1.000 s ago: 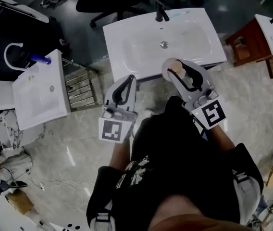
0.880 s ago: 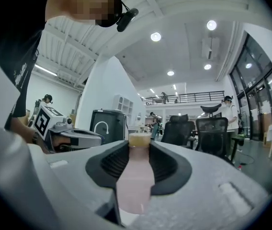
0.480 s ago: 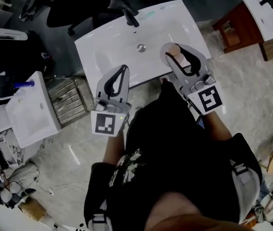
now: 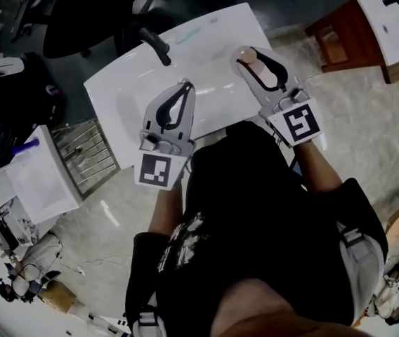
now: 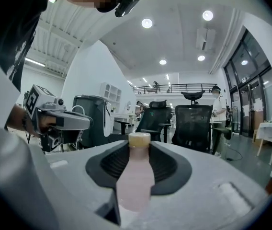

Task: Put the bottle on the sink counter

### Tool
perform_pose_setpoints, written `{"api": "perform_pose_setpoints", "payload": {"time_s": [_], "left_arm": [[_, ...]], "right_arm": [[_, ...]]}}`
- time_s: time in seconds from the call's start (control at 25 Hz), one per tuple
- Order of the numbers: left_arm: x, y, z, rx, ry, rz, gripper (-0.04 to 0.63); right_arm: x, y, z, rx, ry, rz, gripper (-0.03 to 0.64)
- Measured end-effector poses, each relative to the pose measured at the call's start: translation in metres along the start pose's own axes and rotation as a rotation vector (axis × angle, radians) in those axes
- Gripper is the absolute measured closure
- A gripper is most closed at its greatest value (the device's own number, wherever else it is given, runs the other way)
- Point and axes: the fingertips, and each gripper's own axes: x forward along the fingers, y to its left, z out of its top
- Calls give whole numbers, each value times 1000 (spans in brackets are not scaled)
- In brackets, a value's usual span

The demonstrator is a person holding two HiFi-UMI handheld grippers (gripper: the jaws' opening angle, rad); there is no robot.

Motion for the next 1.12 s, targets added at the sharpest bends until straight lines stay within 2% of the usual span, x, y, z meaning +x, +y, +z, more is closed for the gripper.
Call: {"api": "perform_pose_setpoints", "payload": {"time_s": [0.08,0.16,0.4,0.52,0.88,1.12], "left_arm": [[29,3,-14,-14,38,-3,580],[51,8,-25,-48,41,7,580],[108,17,-70,-118,166,-21,580],[134,30,-92,-133,183,-26,580],[158,51,-148,-213,220,-42,580],[163,57,-170,-238,261,-49,580]], "right_arm": [[16,-24,-12,-7,18,15,492],[31,-43,-26,2,13,18,492],[77,-102,-94,60,106,-5,492],[104,-124,-127,72,133,-20,492],[157,-145,-204,80,194,-18,492],[182,-155,-228,129,216,-74,492]]}}
